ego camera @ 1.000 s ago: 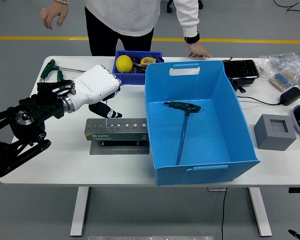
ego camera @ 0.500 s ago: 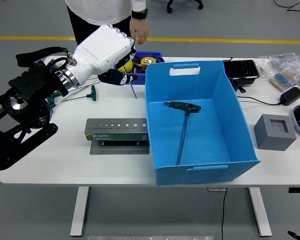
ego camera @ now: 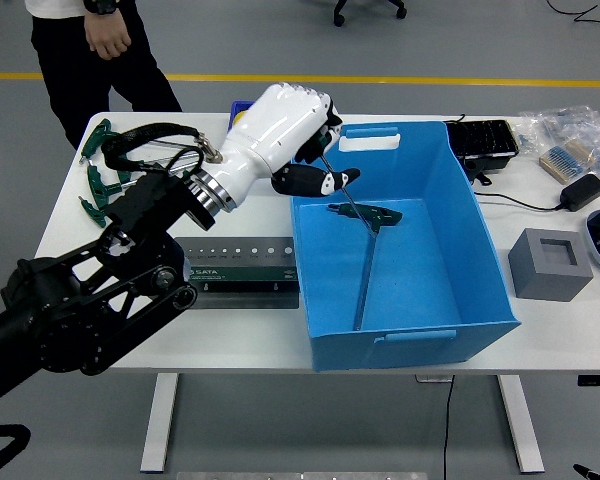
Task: Lift tool from toolbox,place it in box,lift tool from toolbox,place it in box
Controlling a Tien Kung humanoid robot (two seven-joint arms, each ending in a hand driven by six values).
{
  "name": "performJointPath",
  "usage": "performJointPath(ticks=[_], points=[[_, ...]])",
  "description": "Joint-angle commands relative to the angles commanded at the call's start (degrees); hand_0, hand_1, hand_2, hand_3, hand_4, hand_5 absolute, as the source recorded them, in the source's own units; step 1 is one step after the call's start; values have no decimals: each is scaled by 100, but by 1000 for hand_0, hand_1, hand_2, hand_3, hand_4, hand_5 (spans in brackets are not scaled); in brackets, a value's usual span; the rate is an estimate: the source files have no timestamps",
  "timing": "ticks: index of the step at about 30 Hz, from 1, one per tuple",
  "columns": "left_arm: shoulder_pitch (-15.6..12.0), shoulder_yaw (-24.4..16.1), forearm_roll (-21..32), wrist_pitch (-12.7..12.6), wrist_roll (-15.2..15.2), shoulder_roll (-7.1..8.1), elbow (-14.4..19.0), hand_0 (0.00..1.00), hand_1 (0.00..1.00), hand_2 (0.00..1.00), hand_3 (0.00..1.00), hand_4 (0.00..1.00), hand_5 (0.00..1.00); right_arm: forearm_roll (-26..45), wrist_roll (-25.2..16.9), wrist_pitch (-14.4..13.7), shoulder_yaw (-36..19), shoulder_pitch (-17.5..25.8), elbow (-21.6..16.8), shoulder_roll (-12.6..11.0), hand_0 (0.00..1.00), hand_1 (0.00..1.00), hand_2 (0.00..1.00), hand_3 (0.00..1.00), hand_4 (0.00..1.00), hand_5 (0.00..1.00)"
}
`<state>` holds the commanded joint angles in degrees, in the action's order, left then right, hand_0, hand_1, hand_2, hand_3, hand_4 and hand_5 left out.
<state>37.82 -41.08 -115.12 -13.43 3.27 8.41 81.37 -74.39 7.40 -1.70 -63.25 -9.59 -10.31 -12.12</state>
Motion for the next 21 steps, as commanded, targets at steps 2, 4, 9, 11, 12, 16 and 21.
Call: performJointPath(ticks=[2,4,9,11,12,16,21], points=[[-73,155,-67,-6,-6,-239,-153,175,2,2,27,801,227,7,-5,-7,-29,-2,0,7,766,686,725,666,947,763],[-89,302,-101,93,-19,-407,-324,175,2,2,27,801,227,2,-15,-24,-91,-16,0,8,766,686,725,666,947,763],[-6,572,-117,396,-48,-559,-634,269,84,128,224,998,418,-24,-31,-40,-168,-66,0,-15,766,686,725,666,947,763],[21,633,-83,509,-64,-571,-696,443,367,453,515,998,557,-10,-26,-42,-161,-63,0,-23,766,686,725,666,947,763],[24,647,-67,536,-73,-571,-711,443,367,453,515,998,557,-7,-24,-42,-156,-60,0,-26,766,686,725,666,947,763],[34,703,77,575,-92,-541,-786,443,367,453,515,998,557,15,-17,-42,-130,-48,0,-35,766,686,725,666,947,763],[22,712,259,603,-206,-459,-860,586,627,730,759,998,633,14,-32,-41,-128,-60,0,-29,766,686,725,667,947,762]])
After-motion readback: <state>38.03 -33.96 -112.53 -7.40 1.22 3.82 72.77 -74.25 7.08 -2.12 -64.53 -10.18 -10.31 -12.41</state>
